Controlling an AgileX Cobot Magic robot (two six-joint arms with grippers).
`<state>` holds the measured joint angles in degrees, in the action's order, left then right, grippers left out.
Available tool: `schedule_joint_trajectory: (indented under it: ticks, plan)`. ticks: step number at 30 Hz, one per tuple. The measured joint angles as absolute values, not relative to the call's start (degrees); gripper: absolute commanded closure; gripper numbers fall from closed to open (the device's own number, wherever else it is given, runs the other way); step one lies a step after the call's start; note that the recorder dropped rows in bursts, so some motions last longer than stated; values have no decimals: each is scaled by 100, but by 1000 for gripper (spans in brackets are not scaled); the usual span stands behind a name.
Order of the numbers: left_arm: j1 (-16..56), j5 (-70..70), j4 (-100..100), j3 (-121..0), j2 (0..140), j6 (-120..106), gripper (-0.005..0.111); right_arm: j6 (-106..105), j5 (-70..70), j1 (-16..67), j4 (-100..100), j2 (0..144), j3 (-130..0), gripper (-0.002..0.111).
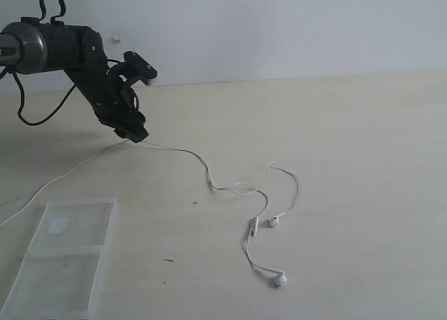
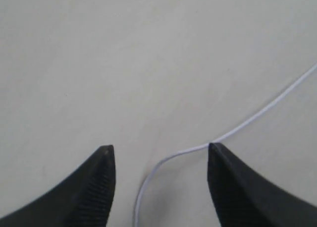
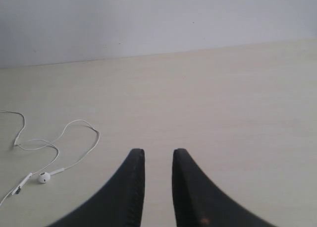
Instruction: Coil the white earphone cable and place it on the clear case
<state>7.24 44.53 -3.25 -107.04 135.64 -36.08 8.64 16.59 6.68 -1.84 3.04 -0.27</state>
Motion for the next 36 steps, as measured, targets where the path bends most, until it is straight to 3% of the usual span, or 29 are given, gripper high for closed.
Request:
schedule_joint_trajectory:
  ticks: [36]
  plan:
    - [724, 4855, -437, -10717, 13769, -4513, 57, 864, 1659, 668, -184, 304, -27, 87]
